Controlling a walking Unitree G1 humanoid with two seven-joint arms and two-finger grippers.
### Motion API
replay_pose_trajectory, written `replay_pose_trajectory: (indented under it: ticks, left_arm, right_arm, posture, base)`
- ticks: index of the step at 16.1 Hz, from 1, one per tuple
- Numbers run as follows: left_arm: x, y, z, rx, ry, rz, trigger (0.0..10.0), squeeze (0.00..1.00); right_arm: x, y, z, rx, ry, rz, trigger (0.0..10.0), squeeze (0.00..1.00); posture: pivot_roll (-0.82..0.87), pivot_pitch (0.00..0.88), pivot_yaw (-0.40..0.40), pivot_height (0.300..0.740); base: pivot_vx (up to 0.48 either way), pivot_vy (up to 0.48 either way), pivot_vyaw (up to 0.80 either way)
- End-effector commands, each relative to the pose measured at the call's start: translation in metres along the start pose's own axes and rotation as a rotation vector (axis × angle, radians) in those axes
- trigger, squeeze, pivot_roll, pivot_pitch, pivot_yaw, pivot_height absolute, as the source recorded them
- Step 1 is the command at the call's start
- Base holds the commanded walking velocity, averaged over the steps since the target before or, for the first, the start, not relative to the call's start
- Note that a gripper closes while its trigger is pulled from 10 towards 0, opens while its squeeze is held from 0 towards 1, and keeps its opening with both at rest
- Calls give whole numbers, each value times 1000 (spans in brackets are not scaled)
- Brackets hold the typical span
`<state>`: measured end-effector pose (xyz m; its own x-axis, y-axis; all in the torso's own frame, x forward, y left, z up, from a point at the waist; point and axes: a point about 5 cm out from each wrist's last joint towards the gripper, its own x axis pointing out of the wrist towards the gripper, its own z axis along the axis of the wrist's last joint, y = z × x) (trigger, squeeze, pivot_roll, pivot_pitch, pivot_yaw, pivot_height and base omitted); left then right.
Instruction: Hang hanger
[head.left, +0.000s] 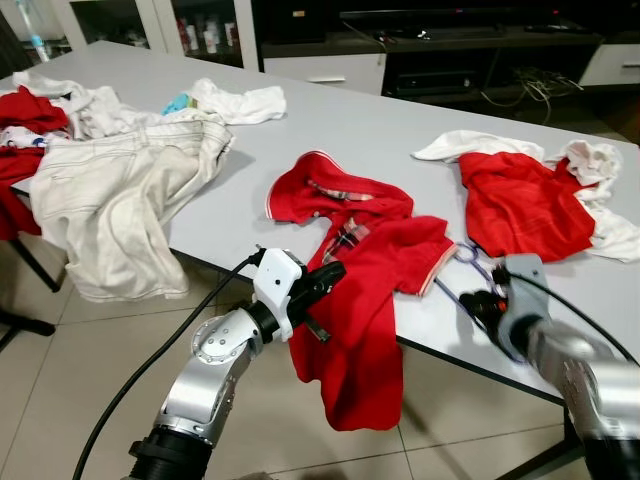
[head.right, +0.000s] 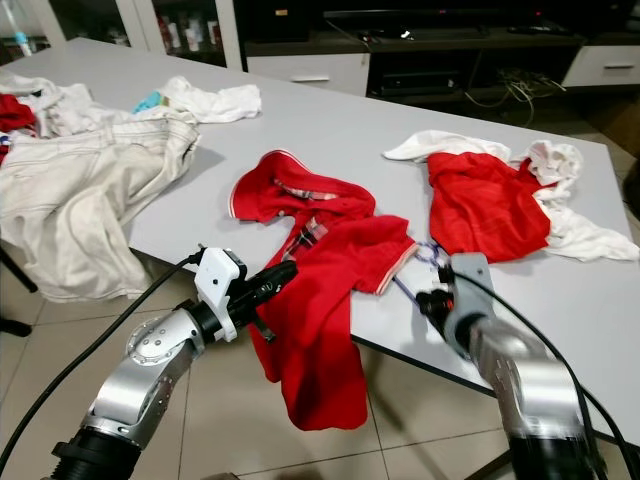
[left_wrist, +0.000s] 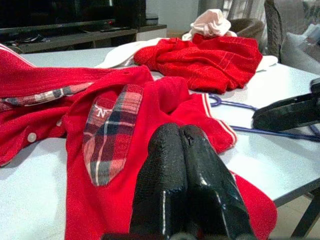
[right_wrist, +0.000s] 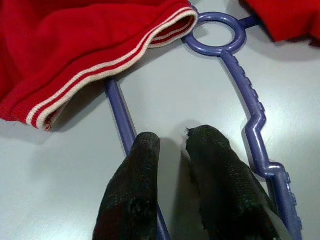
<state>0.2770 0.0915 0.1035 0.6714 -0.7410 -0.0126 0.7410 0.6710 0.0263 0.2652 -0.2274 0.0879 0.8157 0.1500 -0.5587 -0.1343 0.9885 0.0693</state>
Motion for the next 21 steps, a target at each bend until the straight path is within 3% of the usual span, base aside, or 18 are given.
replay_pose_trajectory:
  ticks: [1,7,9,11,14,15,16,17,19,20,21]
  left_arm:
    - [2,1,2,5,-2,0,10000,0]
    - [8,2,3,15,-4,-7,10000,0]
    - [9,-2,1,9,-5,-11,10000,0]
    - [8,-2,-1,3,-2,-9,10000,0]
    - [5,-3,-4,-1,2,-1,10000,0]
    - [5,-3,-4,-2,1,-1,10000,0]
    - [5,-4,-4,-3,1,0,10000,0]
    - [5,-6,-4,-10,0,-15,10000,0]
    - [5,-9,-3,38,7,-72,10000,0]
    - [4,-6,-3,44,7,-65,10000,0]
    - [2,-2,-2,44,5,-58,10000,0]
  right_arm:
    - [-1,0,-12,25,60,8,10000,0]
    - [-12,-5,0,11,20,-23,10000,0]
    - [-13,-10,28,7,-82,-64,10000,0]
    - [-16,-16,39,-8,-125,-91,10000,0]
    - [-9,-22,31,-39,-118,-110,10000,0]
    - [-7,-21,29,-43,-112,-107,10000,251]
    - [-4,-19,25,-48,-100,-96,10000,914]
    - [1,-17,20,-63,-83,-85,10000,1000]
    - [8,-20,16,-89,-68,-107,10000,1000]
    - [11,-25,16,-101,-68,-133,10000,847]
    - [13,-27,16,-111,-69,-146,10000,255]
  posture:
    - [-144,0,37,740]
    - [-161,0,40,740]
    - [-155,0,32,740]
    - [-143,0,19,740]
    - [-127,0,6,740]
    - [-127,0,6,740]
    - [-126,0,5,740]
    - [-126,0,5,740]
    - [-127,0,5,740]
    - [-124,0,5,740]
    - [-125,0,7,740]
  base:
    - [0,0,0]
    - [0,0,0]
    - [0,0,0]
    - [0,0,0]
    - [0,0,0]
    - [0,0,0]
    - [0,0,0]
    - [0,0,0]
    - [0,0,0]
    - [0,0,0]
    - [0,0,0]
